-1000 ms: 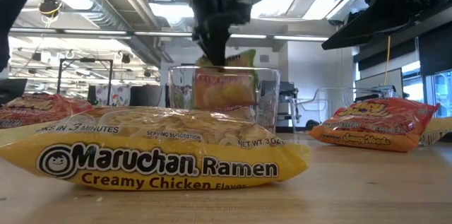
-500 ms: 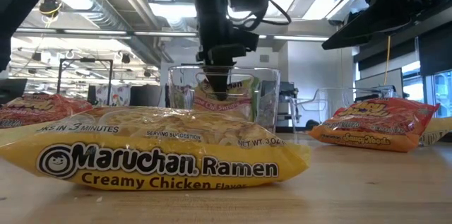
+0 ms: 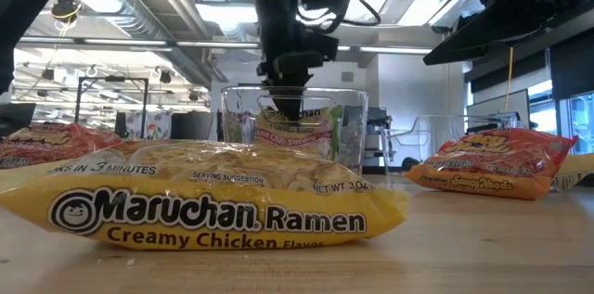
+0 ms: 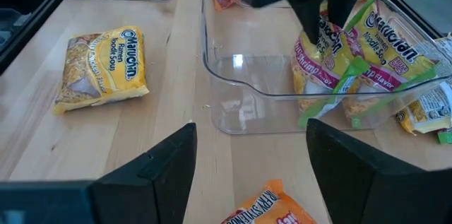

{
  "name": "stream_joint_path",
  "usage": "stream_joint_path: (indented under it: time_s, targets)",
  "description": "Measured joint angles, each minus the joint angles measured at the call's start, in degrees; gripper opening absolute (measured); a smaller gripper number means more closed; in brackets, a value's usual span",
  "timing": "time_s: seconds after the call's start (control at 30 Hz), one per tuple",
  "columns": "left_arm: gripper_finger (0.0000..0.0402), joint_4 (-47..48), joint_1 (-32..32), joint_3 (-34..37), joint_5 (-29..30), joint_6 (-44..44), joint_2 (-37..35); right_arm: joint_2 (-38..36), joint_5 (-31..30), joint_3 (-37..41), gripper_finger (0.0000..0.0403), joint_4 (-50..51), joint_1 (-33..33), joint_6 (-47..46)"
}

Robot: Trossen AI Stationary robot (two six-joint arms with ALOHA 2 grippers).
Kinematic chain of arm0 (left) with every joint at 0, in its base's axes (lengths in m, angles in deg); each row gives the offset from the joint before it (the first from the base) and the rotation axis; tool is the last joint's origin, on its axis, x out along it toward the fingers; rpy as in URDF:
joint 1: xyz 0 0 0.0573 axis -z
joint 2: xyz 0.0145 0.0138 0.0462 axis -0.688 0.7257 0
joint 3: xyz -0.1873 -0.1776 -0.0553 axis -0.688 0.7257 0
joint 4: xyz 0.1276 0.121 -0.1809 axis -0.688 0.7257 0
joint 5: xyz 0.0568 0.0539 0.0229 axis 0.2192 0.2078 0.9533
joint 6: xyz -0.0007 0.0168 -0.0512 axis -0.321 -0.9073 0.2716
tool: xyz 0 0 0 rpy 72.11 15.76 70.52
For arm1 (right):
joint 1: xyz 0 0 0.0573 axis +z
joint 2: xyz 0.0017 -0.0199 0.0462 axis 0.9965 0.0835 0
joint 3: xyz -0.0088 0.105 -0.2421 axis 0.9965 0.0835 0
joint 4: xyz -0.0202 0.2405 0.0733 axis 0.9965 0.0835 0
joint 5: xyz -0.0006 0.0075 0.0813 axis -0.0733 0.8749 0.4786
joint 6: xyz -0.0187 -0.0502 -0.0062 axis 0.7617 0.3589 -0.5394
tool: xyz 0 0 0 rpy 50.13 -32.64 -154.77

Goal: Sort Maruchan noodles
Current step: Put the bottom green noodle pack into the middle transparent bin, then put the left green noodle pack into the middle transparent bin

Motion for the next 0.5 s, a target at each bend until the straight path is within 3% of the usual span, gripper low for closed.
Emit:
stream_joint_path:
  time_s: [0.23,0.5]
  targets:
    - [0.013,2.2,0.5,0.0,-0.7,0.2,-3.9,0.0,0.0,0.0,0.0237,0.0,0.0,0.0]
    - [0.0131,9.3,0.3,0.0,-0.8,1.6,-13.7,0.0,0.0,0.0,0.0237,0.1,0.0,0.0]
